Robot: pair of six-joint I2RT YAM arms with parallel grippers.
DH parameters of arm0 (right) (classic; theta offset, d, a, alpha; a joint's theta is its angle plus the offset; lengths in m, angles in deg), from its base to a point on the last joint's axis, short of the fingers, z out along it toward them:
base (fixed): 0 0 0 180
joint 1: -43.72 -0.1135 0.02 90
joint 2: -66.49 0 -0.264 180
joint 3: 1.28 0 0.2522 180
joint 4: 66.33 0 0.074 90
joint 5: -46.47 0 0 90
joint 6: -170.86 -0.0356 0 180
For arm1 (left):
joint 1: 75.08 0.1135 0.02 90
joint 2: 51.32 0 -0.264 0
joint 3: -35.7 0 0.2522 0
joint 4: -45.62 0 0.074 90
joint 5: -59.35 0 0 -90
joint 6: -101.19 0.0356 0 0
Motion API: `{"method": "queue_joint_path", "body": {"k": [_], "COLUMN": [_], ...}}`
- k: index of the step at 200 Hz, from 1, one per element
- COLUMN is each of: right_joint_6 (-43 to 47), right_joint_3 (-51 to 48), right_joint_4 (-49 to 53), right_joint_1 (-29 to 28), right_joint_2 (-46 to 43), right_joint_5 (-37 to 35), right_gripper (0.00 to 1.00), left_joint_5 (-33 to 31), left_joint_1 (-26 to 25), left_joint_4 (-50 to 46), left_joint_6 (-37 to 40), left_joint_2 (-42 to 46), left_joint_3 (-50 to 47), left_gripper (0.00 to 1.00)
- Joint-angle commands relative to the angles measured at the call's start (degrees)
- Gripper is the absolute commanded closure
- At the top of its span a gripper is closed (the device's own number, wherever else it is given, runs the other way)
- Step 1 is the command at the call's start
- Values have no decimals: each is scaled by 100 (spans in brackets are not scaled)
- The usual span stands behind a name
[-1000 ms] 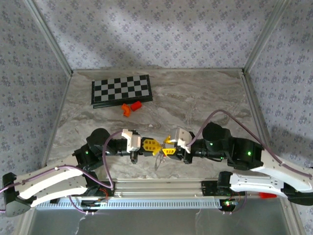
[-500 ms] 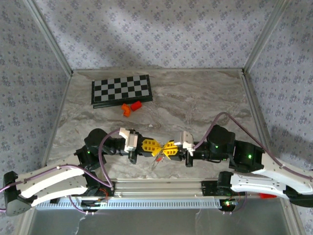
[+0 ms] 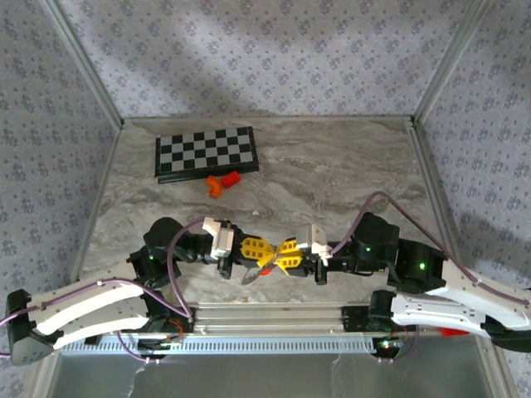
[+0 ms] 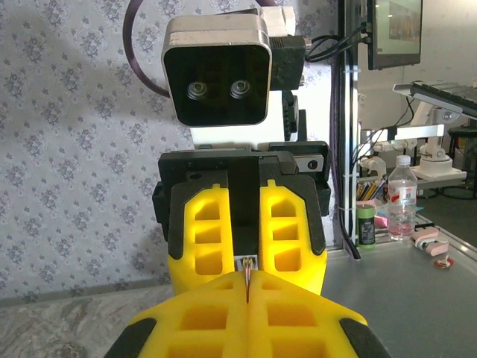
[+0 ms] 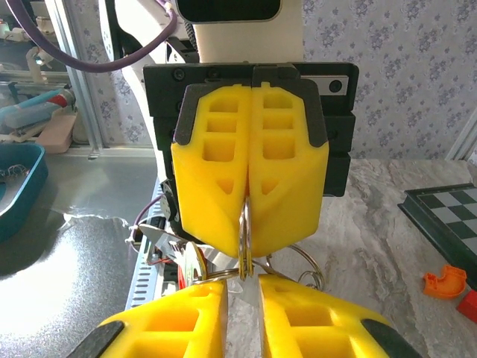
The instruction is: Put the keys on the keyring
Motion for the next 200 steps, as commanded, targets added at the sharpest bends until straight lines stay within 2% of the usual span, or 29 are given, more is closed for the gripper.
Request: {"method": "queue_joint_path", "body": {"k": [1,92,163,200], "right_joint_6": [-28,-2,7,16], "right_joint_3": [-62,-58,-65,-64], "right_joint_4": [-225,-314,-362,-379], "right_joint_1": [20,122,166,183], "right_joint_2": [-97,-97,-25,110], "right_joint_5": [118,141,220,229], "right_gripper": [80,82,95,96], "left_joint_5": [48,189,166,129], "left_joint_1": [-50,-50,-50,-50], "left_joint_4": [83,-276,-572,-614], "left_joint_6": [48,182,314,349], "left_joint_2": [-84,-250,-344,-358], "left_joint_3": [179,299,333,325], "left_gripper": [100,100,100,100]}}
